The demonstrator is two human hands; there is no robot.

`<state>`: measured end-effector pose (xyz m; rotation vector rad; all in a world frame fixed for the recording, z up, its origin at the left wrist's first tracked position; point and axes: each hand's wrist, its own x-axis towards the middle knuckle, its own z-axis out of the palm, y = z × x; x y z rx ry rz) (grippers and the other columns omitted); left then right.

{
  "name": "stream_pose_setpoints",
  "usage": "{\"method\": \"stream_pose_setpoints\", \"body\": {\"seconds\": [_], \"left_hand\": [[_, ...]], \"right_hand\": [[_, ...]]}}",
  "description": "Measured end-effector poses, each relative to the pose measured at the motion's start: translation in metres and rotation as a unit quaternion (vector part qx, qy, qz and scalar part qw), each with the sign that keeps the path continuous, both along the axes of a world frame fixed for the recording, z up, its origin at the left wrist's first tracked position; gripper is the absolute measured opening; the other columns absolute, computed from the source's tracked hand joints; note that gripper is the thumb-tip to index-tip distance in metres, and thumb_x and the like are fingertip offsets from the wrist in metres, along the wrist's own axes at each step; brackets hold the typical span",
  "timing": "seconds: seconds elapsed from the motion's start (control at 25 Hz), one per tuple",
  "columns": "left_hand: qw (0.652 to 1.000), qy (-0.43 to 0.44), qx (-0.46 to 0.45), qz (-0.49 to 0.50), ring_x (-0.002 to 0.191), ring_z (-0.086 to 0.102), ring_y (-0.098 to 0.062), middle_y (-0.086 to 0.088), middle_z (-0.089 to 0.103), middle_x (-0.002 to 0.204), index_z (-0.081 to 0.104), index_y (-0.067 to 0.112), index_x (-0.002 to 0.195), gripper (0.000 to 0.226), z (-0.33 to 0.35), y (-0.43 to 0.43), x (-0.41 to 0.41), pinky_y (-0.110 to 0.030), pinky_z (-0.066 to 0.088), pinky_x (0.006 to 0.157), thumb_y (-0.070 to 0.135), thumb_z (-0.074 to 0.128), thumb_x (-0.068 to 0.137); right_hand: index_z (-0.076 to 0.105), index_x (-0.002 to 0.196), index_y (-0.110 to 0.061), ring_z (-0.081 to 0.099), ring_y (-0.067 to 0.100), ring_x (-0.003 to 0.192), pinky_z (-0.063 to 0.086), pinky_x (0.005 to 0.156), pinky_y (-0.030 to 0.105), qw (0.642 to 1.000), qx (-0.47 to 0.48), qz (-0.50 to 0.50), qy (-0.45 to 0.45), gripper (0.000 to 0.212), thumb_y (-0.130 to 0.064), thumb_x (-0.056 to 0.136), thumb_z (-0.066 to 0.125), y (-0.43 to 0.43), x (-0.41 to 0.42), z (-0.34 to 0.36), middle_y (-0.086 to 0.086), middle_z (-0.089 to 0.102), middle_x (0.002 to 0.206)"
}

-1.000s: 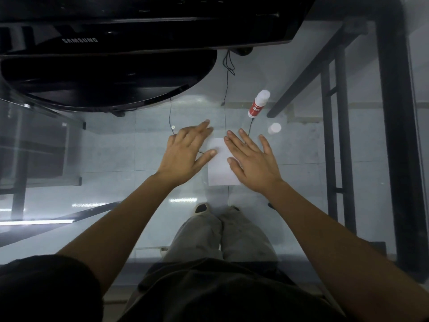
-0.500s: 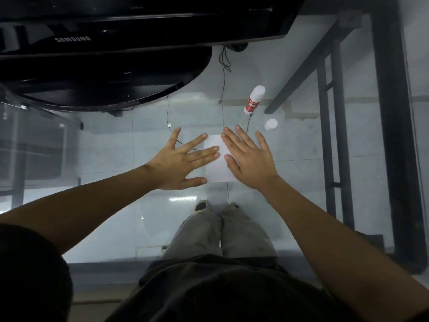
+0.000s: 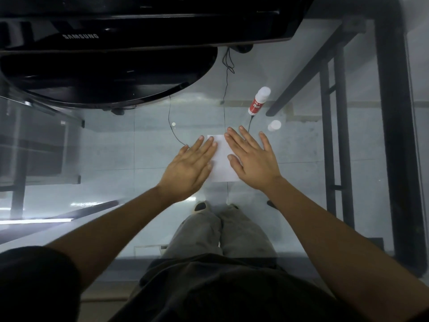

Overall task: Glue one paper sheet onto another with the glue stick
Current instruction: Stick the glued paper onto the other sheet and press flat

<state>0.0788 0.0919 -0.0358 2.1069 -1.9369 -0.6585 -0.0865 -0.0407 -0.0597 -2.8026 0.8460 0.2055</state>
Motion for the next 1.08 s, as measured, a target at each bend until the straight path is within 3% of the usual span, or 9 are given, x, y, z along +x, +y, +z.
{"method": "stream_pose_setpoints", "body": {"seconds": [0.08,0.2,0.36,0.48,0.64,0.72,0.88,1.08], "left_hand": [[0.996,-0.048,0.052,0.062,0.140,-0.007,-0.016,-0.003,0.006,0.157,0.004,0.016,0.147,0.056,-0.006,-0.005,-0.022,-0.048,0.008,0.116,0.041,0.014,0.099],[0.984,-0.127,0.097,0.077,0.141,-0.016,-0.018,-0.001,-0.005,0.158,-0.009,0.018,0.146,0.060,-0.014,-0.006,-0.032,-0.045,-0.007,0.113,0.045,0.001,0.094],[0.984,-0.140,0.070,0.089,0.145,-0.003,-0.020,-0.002,0.002,0.158,-0.006,0.017,0.146,0.062,-0.014,-0.003,-0.034,-0.043,-0.004,0.113,0.046,-0.010,0.092],[0.985,-0.131,0.062,0.091,0.145,-0.002,-0.020,-0.002,0.003,0.158,-0.009,0.018,0.145,0.061,-0.014,-0.005,-0.037,-0.043,-0.004,0.113,0.045,-0.014,0.090],[0.984,-0.140,0.058,0.091,0.145,-0.003,-0.018,-0.002,0.003,0.159,-0.005,0.016,0.147,0.059,-0.017,-0.003,-0.035,-0.043,-0.003,0.113,0.042,-0.006,0.093],[0.983,-0.146,0.057,0.092,0.145,-0.002,-0.018,-0.002,0.003,0.159,-0.007,0.017,0.146,0.060,-0.016,-0.003,-0.036,-0.044,-0.003,0.113,0.043,-0.010,0.092],[0.983,-0.146,0.058,0.095,0.144,-0.007,-0.018,-0.001,-0.002,0.159,-0.014,0.019,0.143,0.059,-0.017,-0.004,-0.036,-0.044,-0.006,0.113,0.044,-0.016,0.090],[0.983,-0.149,0.057,0.095,0.144,-0.009,-0.018,-0.002,-0.004,0.159,-0.013,0.018,0.144,0.064,-0.018,-0.004,-0.036,-0.044,-0.005,0.113,0.044,-0.021,0.087]], "right_hand": [[0.010,0.146,-0.024,0.003,0.011,0.141,0.004,0.112,0.046,1.000,-0.004,-0.001,0.010,0.054,-0.043,0.096,0.016,-0.001,0.000,0.000,-0.006,0.016,0.155],[0.005,0.146,-0.025,-0.005,0.010,0.139,0.000,0.112,0.045,1.000,-0.006,-0.005,0.024,0.055,-0.045,0.095,0.013,0.001,0.001,-0.001,-0.005,0.011,0.155],[-0.008,0.143,-0.021,-0.002,0.015,0.142,-0.006,0.111,0.043,0.999,-0.006,0.004,0.035,0.056,-0.045,0.094,0.007,0.001,0.002,0.004,-0.001,0.003,0.156],[-0.016,0.140,-0.019,-0.012,0.016,0.139,-0.012,0.109,0.043,0.998,-0.011,-0.055,0.035,0.057,-0.044,0.093,0.004,0.010,-0.004,0.010,-0.001,-0.013,0.151],[-0.001,0.143,-0.014,-0.002,0.019,0.140,-0.006,0.108,0.048,0.998,-0.009,-0.067,0.014,0.058,-0.038,0.093,0.014,0.061,-0.015,0.018,0.003,0.000,0.152],[0.003,0.144,-0.013,-0.006,0.019,0.139,-0.009,0.107,0.049,0.997,-0.009,-0.071,0.028,0.058,-0.037,0.094,0.019,0.073,-0.012,0.019,0.005,0.006,0.154],[-0.006,0.145,-0.015,-0.020,0.018,0.137,-0.026,0.104,0.044,0.995,-0.017,-0.069,0.069,0.059,-0.040,0.094,0.009,0.075,0.000,0.019,0.004,-0.004,0.156],[-0.014,0.142,-0.014,-0.017,0.019,0.139,-0.027,0.103,0.044,0.994,-0.022,-0.079,0.075,0.058,-0.040,0.093,0.004,0.082,0.004,0.016,0.005,-0.008,0.156]]}}
